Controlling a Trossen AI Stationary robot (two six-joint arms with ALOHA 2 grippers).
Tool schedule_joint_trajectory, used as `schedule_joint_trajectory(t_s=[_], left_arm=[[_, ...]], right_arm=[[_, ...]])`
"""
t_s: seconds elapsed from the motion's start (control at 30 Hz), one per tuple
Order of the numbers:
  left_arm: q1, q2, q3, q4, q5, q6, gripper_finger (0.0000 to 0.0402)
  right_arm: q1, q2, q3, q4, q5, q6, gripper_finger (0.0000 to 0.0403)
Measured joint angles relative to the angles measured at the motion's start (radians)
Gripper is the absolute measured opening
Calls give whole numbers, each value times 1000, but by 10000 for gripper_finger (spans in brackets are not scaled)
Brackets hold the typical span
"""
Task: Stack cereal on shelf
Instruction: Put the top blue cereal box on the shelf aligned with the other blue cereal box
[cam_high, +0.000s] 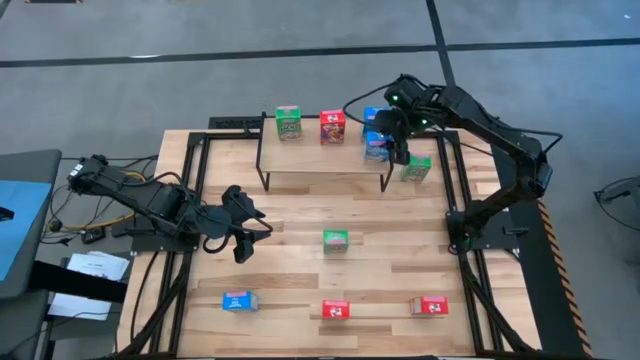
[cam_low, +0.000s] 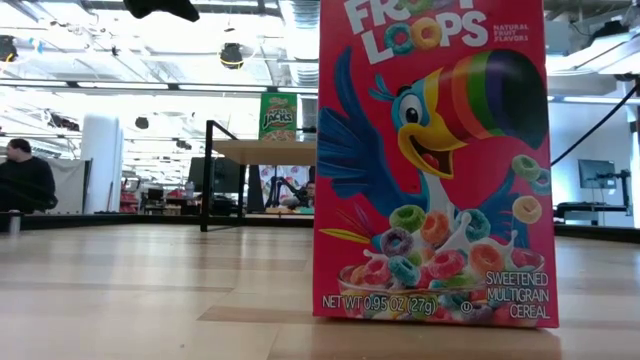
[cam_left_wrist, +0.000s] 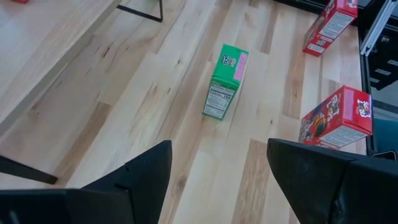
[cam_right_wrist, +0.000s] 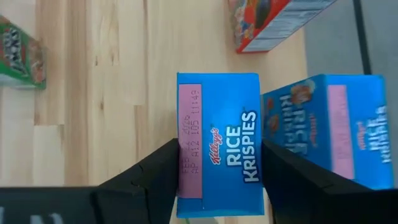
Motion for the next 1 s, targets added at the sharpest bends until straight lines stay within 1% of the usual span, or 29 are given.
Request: schedule_joint_trajectory(t_s=[0.5, 0.8, 1.0], left_arm=[[0, 0, 0, 0, 0, 0, 252], [0, 0, 0, 0, 0, 0, 252], [0, 0, 0, 0, 0, 0, 252]], right_arm=[[-4, 3, -1, 11, -1, -11, 241], [-10, 3, -1, 12, -1, -13, 270], [-10, 3, -1, 17, 3, -27, 273]])
